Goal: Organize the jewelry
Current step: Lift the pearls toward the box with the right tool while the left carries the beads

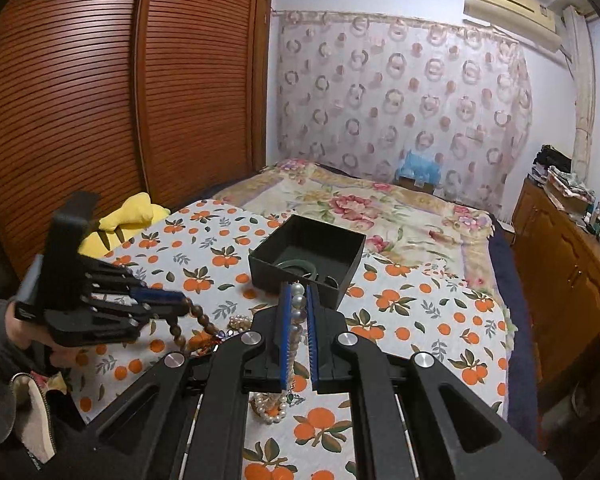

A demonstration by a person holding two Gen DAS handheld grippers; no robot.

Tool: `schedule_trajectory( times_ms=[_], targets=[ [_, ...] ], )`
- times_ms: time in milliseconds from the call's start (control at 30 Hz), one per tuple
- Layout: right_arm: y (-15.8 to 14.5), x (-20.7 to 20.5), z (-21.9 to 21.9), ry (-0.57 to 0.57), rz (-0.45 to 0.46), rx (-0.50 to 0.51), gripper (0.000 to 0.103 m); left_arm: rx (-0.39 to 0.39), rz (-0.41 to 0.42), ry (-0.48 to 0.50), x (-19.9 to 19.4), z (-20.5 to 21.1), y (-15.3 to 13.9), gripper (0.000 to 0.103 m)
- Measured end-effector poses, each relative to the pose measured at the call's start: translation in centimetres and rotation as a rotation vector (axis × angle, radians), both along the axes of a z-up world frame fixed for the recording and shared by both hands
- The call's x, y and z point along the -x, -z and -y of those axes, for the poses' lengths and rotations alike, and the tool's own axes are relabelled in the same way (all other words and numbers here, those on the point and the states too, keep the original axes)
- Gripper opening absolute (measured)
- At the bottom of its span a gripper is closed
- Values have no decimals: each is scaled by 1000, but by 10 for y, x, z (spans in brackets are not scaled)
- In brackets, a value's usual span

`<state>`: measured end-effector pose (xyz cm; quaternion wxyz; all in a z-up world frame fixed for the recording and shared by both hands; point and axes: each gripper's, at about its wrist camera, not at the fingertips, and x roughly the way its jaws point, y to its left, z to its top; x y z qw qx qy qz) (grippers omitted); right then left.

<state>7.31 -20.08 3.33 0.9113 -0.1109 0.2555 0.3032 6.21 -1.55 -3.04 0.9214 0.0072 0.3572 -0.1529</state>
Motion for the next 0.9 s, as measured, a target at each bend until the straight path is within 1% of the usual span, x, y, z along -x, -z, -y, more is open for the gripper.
schedule_trajectory(
  times_ms=[133,267,400,667,900],
  targets=[
    [0,0,0,-1,1,1,8,-2,55,4,5,3,-22,12],
    [-4,0,-1,1,10,-2,8,-3,92,-7,7,0,-37,12],
    [-10,-4,-2,5,23,-5,8,-9,110,-22,5,-5,-44,12],
    [-29,-22,-8,2,59,0,8,-11,131,-37,-12,-11,-53,12],
    [-61,-45,-12,-2,101,-28,8,3,151,-35,-38,-12,-66,12]
  ],
)
